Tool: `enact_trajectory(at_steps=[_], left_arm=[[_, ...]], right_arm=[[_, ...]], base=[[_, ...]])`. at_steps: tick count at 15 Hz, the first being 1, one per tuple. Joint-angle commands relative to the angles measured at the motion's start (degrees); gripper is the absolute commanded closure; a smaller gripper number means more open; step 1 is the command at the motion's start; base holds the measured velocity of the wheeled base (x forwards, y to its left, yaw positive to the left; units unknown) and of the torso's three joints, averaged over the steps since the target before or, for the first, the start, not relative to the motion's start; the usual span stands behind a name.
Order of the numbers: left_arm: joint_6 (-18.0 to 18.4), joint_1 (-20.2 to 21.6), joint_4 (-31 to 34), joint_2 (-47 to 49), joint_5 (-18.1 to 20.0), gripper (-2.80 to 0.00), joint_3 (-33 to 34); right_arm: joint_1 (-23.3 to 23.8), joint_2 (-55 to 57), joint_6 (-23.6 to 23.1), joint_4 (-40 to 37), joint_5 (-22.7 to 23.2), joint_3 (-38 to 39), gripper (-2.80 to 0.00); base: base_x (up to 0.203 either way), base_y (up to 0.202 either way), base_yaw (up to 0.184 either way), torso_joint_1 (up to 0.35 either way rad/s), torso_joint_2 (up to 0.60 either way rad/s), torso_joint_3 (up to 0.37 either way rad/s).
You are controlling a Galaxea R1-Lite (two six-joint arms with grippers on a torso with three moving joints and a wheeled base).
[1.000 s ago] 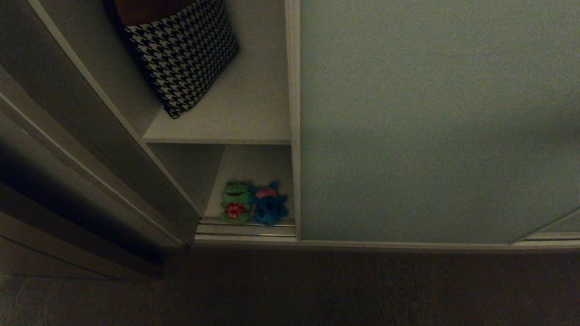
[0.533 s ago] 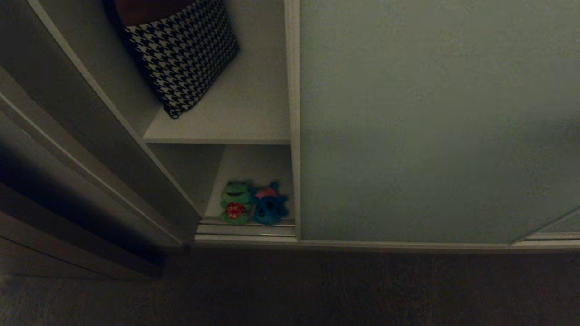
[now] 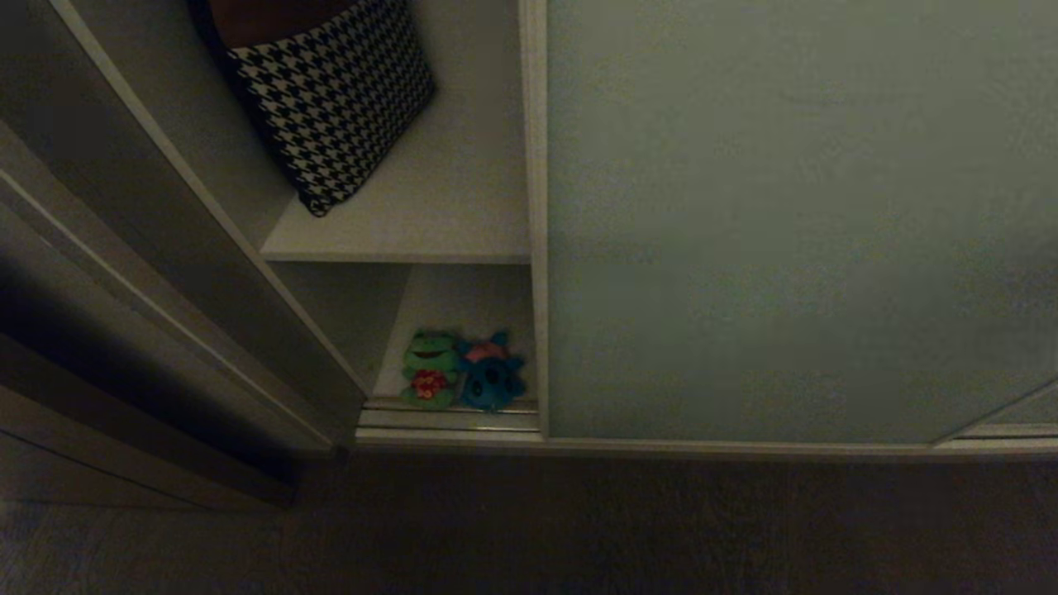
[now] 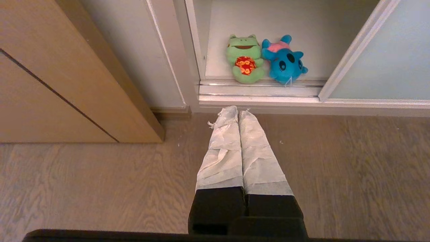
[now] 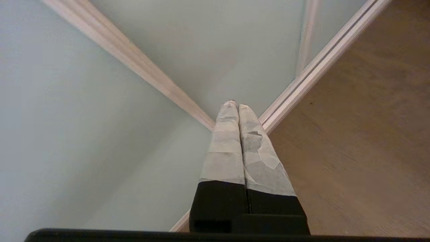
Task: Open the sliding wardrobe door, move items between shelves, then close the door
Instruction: Close the door
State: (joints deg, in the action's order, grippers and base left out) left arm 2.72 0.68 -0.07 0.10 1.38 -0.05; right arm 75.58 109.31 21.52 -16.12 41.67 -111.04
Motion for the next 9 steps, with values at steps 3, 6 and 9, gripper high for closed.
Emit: enact_trajectory(at_steps=[3,6,9], left_arm=[[0.01,0.02,0.01,0.08,0.03,0.0,-0.01],[0.01,0.02,-0.01,0.08,0.03,0.0,0.04],[0.01,0.02,0.01,0.08,0.03,0.0,0.04]], right_arm=[[-2.37,3.25,3.42,0.12,7.03,0.04,0.0],[-5.37,4.17,3.56,2.15,7.87,0.02,0.0],[-7.08,5.32,3.68,4.45,7.86,0.17,0.0]], base=[[0.0,0.0,0.0,0.0,0.0,0.0],[0.0,0.0,0.0,0.0,0.0,0.0],[0.0,0.0,0.0,0.0,0.0,0.0]])
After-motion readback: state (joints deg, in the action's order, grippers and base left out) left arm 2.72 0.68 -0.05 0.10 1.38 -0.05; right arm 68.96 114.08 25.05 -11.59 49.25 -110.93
